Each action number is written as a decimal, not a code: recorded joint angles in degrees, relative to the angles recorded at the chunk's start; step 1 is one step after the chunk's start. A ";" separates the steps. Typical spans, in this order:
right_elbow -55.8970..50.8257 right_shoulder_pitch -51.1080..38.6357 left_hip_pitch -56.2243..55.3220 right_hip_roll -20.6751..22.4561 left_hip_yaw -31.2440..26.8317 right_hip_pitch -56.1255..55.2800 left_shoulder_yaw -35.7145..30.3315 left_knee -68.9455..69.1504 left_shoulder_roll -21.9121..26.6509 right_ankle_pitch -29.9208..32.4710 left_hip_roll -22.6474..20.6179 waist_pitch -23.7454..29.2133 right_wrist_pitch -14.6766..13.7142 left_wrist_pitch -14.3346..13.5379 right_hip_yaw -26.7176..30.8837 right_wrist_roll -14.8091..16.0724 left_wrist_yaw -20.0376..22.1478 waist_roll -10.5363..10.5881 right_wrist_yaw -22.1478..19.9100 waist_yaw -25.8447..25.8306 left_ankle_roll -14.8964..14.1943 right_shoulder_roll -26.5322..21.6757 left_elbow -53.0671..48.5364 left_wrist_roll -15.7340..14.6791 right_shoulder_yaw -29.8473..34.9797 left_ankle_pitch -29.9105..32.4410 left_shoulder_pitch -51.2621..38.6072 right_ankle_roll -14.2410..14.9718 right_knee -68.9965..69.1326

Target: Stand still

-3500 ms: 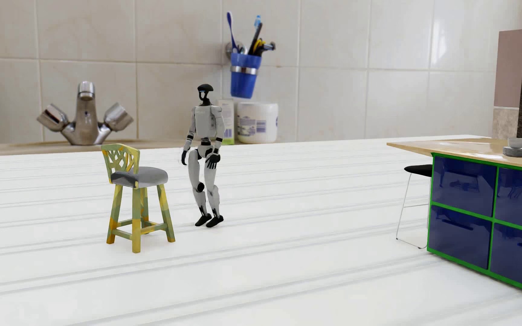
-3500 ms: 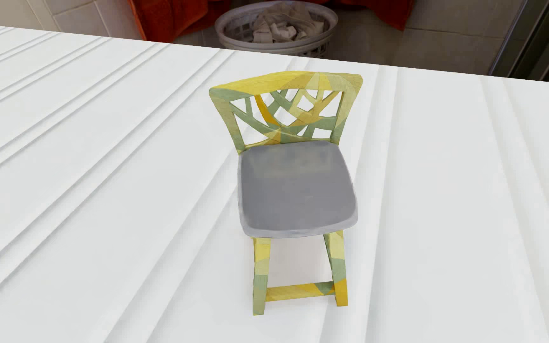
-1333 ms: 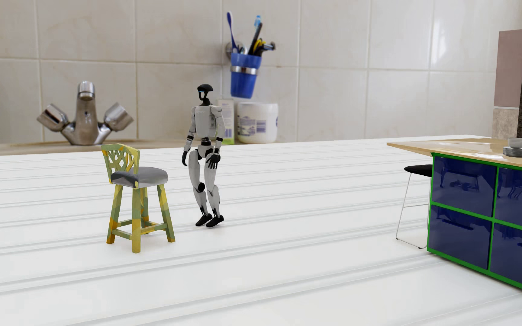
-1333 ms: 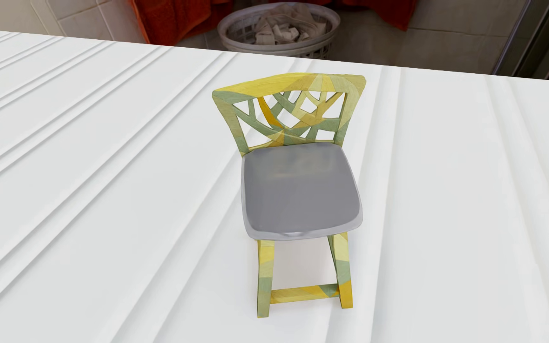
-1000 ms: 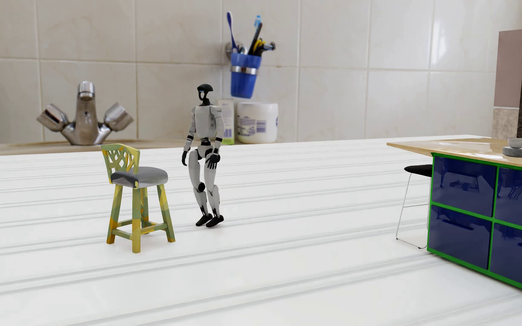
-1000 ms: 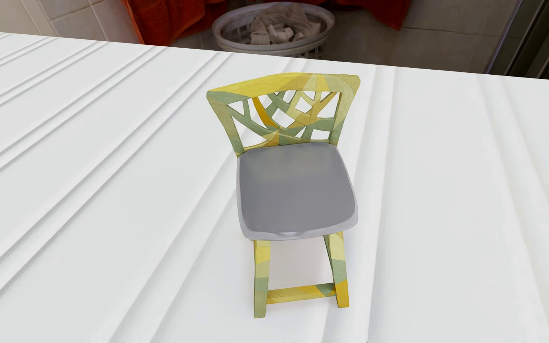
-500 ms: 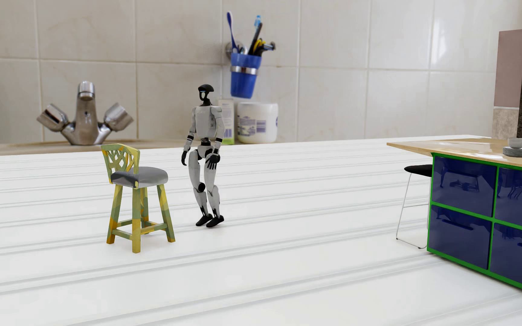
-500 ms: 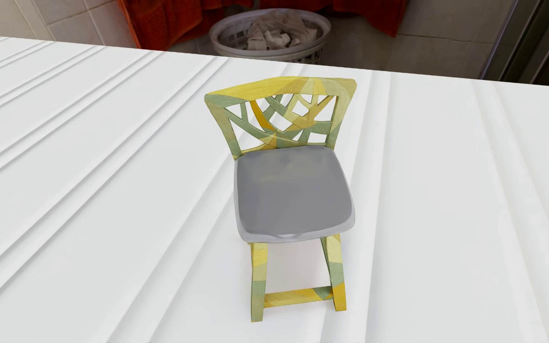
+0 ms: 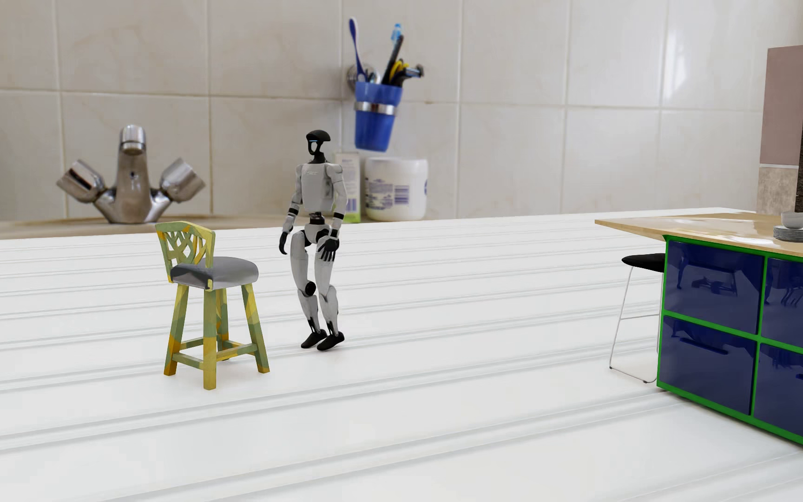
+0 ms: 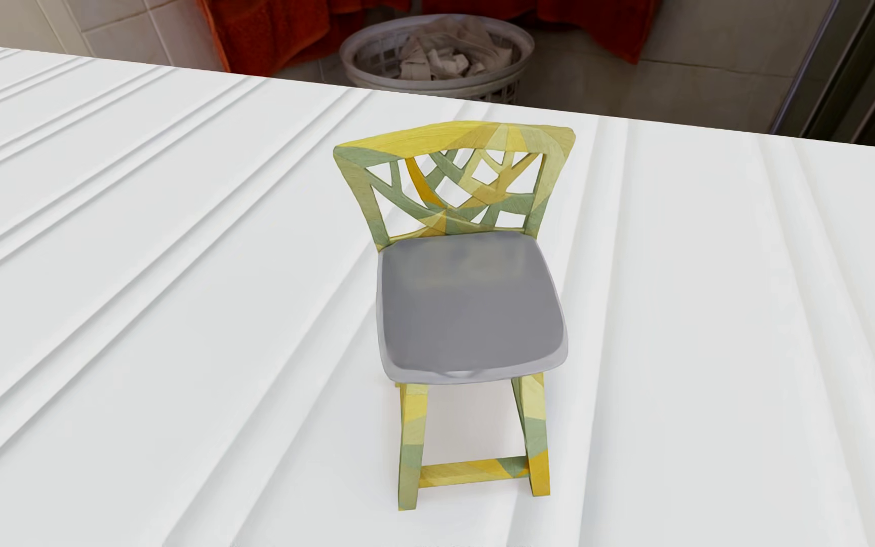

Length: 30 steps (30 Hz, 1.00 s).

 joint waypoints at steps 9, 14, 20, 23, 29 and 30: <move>0.24 0.48 -0.11 0.13 0.00 0.04 -0.96 0.19 -0.52 0.70 0.12 0.24 0.00 0.00 0.00 0.00 0.00 0.14 0.00 0.09 0.00 0.01 1.13 0.00 0.24 -0.07 0.45 0.00 0.04; 0.10 0.40 -0.26 0.11 0.00 0.03 -0.94 0.82 -0.25 0.90 0.07 0.43 0.00 0.00 0.00 0.00 0.00 0.11 0.00 0.14 0.00 -0.01 1.42 0.00 0.33 -0.33 -0.03 0.00 0.26; -0.02 0.29 -0.23 -0.08 0.00 -0.13 -0.65 1.17 -0.30 1.04 0.04 0.39 0.00 0.00 0.00 0.00 0.00 0.13 0.00 -0.19 0.00 0.03 0.69 0.00 0.50 -0.56 0.11 0.00 0.61; 0.13 0.53 -0.03 0.13 0.00 0.00 -0.88 0.86 -0.22 0.91 0.09 0.41 0.00 0.00 0.00 0.00 0.00 0.06 0.00 -0.18 0.00 0.02 0.78 0.00 0.75 -0.35 0.11 0.00 0.55; -0.13 0.76 -0.17 0.37 0.00 -0.05 -0.68 0.97 0.18 1.01 0.27 0.48 0.00 0.00 0.00 0.00 0.00 -0.34 0.00 -0.44 0.00 0.01 0.76 0.00 0.53 -0.51 0.27 0.00 0.51; -0.42 1.09 -0.27 0.32 0.00 -0.10 -0.71 1.02 0.20 1.06 0.34 0.49 0.00 0.00 0.00 0.00 0.00 -0.43 0.00 -0.39 0.00 0.08 0.72 0.00 0.41 -0.53 0.27 0.00 0.45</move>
